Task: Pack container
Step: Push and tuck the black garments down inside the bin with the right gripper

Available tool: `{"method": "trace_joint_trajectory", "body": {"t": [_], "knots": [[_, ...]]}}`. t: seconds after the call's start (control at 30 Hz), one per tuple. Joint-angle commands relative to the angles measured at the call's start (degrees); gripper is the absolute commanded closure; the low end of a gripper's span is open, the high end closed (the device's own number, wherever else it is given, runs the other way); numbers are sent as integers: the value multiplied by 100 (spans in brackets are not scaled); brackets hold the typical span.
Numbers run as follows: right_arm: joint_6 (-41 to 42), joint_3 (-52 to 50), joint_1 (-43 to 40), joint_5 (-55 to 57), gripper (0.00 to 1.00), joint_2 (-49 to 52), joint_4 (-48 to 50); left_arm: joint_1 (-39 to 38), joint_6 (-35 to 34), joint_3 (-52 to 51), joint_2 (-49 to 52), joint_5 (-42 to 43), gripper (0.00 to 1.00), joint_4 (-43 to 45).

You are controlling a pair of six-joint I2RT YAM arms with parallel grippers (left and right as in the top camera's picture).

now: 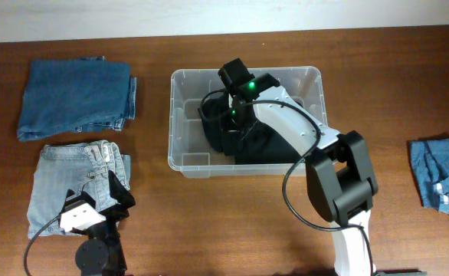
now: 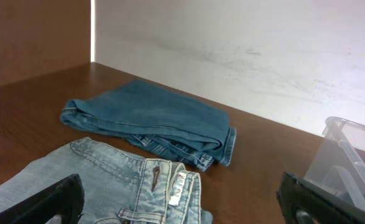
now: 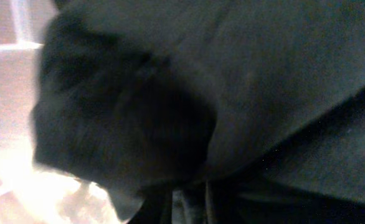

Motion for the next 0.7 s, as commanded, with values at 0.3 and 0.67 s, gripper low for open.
{"method": "trace_joint_trajectory", "body": {"t": [0.3, 0.67], "knots": [[-527, -74, 63, -2024, 89, 157, 686, 28, -11, -7, -35, -61, 0, -28], [-680, 146, -11, -1751, 94, 37, 463, 28, -11, -7, -35, -61, 1, -28]]}}
